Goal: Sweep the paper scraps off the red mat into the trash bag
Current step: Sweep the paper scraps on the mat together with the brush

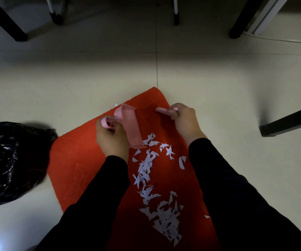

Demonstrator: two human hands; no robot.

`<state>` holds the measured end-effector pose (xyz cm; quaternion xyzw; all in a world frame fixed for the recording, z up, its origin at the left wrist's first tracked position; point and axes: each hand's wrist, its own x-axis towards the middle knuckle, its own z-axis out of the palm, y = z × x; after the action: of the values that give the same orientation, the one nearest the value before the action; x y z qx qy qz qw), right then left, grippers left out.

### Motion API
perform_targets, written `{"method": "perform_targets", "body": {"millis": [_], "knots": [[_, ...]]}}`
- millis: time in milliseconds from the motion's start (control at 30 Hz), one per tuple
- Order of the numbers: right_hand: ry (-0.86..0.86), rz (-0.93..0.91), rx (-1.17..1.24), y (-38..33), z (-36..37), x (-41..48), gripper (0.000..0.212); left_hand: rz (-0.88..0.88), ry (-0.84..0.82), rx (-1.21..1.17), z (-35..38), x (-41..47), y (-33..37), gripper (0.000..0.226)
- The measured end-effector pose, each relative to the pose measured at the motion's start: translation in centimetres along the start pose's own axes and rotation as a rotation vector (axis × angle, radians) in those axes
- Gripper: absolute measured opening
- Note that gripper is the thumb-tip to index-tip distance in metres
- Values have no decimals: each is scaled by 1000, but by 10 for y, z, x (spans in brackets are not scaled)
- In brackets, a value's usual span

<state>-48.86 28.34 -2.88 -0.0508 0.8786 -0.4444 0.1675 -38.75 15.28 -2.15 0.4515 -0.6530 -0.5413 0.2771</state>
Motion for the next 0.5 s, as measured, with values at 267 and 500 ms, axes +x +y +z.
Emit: {"method": "perform_targets", "body": {"millis": [267,500], "knots": [[87,-92,-16,4,-7,-5,20,-6,-7,11,1,-2,1,14],[-109,-57,-88,13,3,-12,21,-11,-5,18,0,-3,-2,12]]}}
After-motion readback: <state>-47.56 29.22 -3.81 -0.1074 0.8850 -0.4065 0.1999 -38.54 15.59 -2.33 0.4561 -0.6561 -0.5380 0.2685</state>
